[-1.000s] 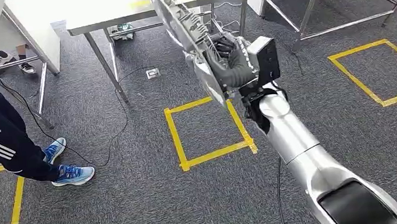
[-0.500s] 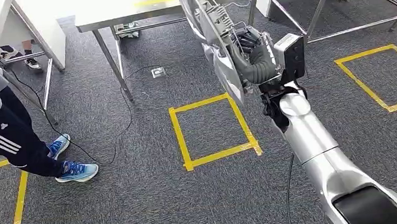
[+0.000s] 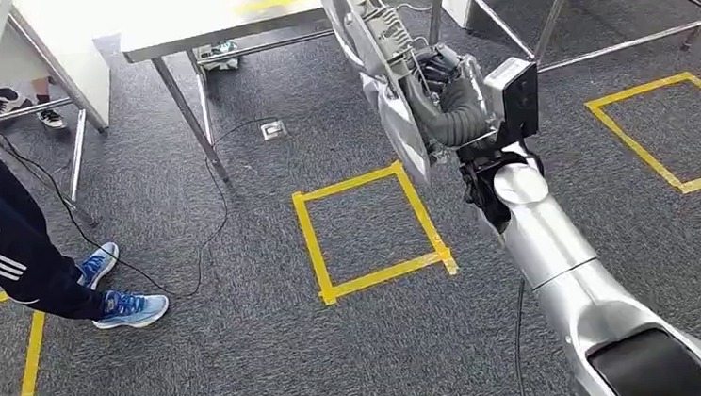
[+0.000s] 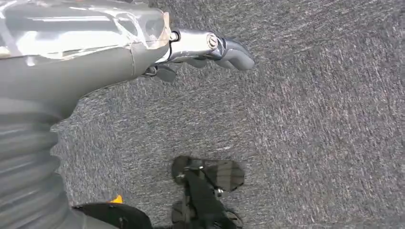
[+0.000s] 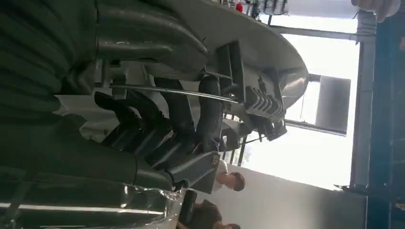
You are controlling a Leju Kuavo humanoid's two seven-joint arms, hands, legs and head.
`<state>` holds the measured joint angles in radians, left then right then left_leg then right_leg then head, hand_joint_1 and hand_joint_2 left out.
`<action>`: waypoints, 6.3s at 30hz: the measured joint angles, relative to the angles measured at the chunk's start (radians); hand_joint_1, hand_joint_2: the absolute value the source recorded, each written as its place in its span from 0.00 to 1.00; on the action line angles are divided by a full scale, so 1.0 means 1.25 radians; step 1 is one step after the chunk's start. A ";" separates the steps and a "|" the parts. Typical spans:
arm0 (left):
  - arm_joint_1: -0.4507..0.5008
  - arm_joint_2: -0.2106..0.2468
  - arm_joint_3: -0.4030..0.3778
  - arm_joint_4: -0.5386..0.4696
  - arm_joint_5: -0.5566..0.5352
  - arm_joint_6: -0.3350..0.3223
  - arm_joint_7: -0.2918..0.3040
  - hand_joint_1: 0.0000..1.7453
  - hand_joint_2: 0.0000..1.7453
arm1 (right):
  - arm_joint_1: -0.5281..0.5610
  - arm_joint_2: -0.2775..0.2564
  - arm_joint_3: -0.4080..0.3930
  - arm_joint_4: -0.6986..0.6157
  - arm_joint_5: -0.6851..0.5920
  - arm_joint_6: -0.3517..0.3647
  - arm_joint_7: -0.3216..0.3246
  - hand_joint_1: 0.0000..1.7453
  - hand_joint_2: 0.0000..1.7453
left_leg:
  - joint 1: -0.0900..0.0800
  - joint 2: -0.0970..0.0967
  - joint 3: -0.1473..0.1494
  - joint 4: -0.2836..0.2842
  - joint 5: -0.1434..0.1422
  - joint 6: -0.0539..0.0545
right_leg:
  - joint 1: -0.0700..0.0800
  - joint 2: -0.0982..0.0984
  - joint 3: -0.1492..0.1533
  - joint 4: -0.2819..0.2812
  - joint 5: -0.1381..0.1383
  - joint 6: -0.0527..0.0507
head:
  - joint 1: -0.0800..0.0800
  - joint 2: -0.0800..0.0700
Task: Take the parts from the cabinet and place them on the table.
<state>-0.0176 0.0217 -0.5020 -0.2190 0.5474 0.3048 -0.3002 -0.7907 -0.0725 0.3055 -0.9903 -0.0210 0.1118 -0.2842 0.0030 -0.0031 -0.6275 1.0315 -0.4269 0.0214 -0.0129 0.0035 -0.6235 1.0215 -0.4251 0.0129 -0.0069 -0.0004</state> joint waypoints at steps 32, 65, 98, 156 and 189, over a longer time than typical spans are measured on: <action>-0.016 -0.017 0.014 -0.004 -0.009 -0.016 0.028 0.00 1.00 | 0.029 -0.030 -0.104 -0.063 -0.049 0.025 -0.022 1.00 1.00 | -0.011 0.003 -0.008 -0.017 0.023 0.024 | -0.007 0.003 0.042 -0.019 -0.029 0.006 | -0.004 0.000; -0.014 -0.020 0.020 -0.004 -0.037 -0.026 0.038 0.00 1.00 | 0.052 -0.040 -0.102 -0.065 -0.043 0.034 -0.031 1.00 1.00 | -0.021 -0.012 -0.041 -0.029 0.071 0.039 | 0.012 0.017 0.127 -0.008 -0.082 0.010 | 0.001 0.000; -0.028 -0.023 0.020 -0.006 -0.054 -0.026 0.049 0.00 1.00 | 0.060 -0.065 -0.102 -0.043 -0.035 0.036 -0.052 1.00 1.00 | -0.007 -0.004 0.041 -0.067 0.025 0.034 | 0.005 0.002 -0.024 0.021 -0.006 0.001 | 0.001 0.000; -0.028 -0.023 0.041 -0.006 -0.068 -0.033 0.055 0.00 1.00 | -0.041 0.009 0.050 -0.015 -0.051 0.082 -0.041 1.00 1.00 | -0.001 0.000 0.004 -0.014 0.009 -0.002 | -0.003 0.004 0.019 -0.017 -0.004 0.009 | -0.001 0.000; -0.020 -0.027 0.053 -0.005 -0.070 -0.034 0.054 0.00 1.00 | -0.048 0.020 0.071 -0.006 -0.064 0.081 -0.030 1.00 1.00 | 0.004 0.001 0.027 -0.037 0.006 0.018 | -0.003 0.005 0.057 -0.014 -0.039 0.021 | -0.001 0.000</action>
<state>-0.0426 -0.0119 -0.4360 -0.2251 0.4593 0.2621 -0.2331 -0.8511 -0.0473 0.3948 -0.9980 -0.1011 0.2132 -0.3212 0.0086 -0.0023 -0.5932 0.9851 -0.4188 0.0443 -0.0163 0.0092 -0.5521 1.0035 -0.4733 0.0390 -0.0080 -0.0004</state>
